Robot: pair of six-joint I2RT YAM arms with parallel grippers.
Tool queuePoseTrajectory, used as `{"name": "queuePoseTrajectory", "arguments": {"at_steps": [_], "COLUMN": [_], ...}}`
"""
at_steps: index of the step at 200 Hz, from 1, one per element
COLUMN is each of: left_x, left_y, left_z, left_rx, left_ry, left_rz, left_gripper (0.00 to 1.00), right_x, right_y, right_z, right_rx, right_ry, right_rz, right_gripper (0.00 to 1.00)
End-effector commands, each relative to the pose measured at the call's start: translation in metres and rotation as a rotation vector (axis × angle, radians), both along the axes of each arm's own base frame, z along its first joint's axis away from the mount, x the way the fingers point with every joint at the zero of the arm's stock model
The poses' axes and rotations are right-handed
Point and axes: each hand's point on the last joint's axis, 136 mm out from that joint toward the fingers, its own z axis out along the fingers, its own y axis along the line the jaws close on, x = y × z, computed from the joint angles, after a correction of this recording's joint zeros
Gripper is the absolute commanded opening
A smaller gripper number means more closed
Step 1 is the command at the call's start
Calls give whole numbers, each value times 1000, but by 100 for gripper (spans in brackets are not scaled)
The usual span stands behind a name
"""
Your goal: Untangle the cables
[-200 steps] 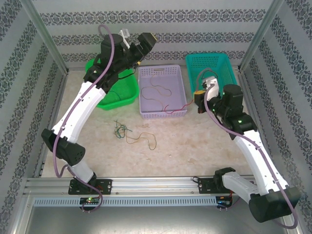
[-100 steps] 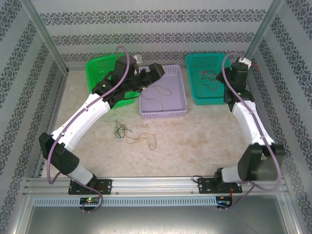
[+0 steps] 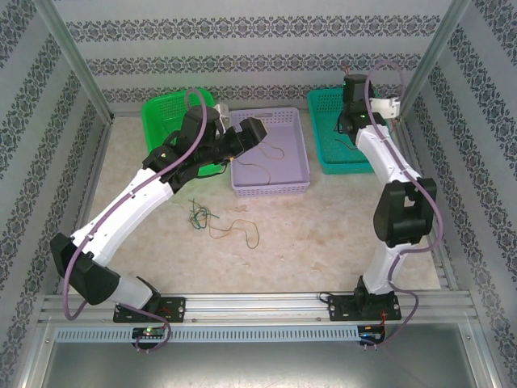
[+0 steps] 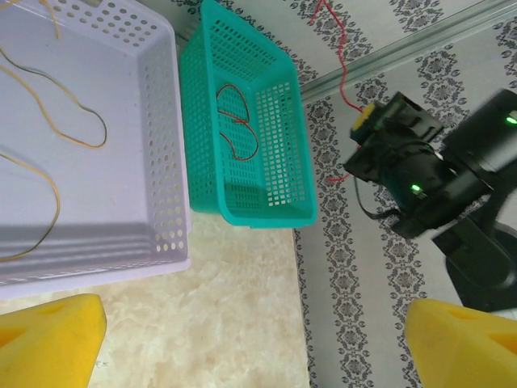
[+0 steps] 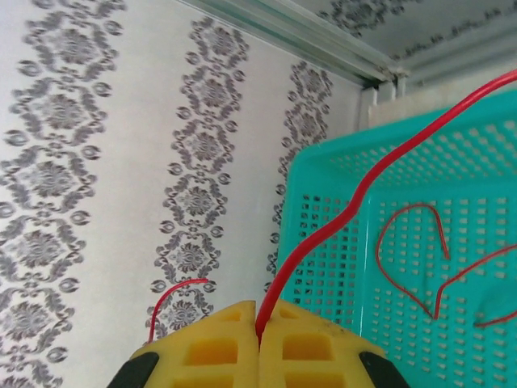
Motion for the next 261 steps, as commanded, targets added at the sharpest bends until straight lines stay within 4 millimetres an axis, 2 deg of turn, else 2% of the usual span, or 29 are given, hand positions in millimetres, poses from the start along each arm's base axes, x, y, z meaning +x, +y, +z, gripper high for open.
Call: {"name": "queuePoseTrajectory", "arguments": {"at_steps": [1, 29, 52, 71, 107, 156, 186, 218, 244, 250, 261], "left_x": [-7, -9, -10, -9, -8, -8, -11, -13, -18, -19, -22], "left_y": [6, 8, 9, 11, 9, 8, 10, 11, 18, 21, 29], "left_z": [0, -1, -3, -4, -6, -7, -7, -9, -15, -17, -24], "left_rx": [28, 40, 46, 47, 47, 44, 39, 34, 60, 71, 103], "left_ry": [-8, -9, 0, 5, 17, 24, 24, 30, 46, 53, 73], "left_rz": [9, 8, 2, 4, -4, -13, -9, -9, 8, 19, 40], "left_gripper": [95, 95, 95, 95, 95, 94, 95, 95, 94, 95, 95], "right_x": [0, -2, -10, -4, -3, 11, 11, 21, 15, 10, 1], "right_y": [-4, -2, -4, -5, 1, 7, 6, 9, 15, 15, 16], "right_z": [-19, -41, -72, -99, -125, -129, -134, -130, -130, -126, -118], "right_rx": [91, 47, 18, 16, -14, -61, -34, -6, 48, 46, 44], "right_ry": [-20, 41, 99, 129, 246, 321, 311, 269, 261, 262, 267], "right_rz": [-117, -72, -47, 28, 144, 272, 270, 260, 259, 254, 249], "right_gripper": [0, 0, 0, 0, 0, 0, 0, 0, 42, 48, 55]}}
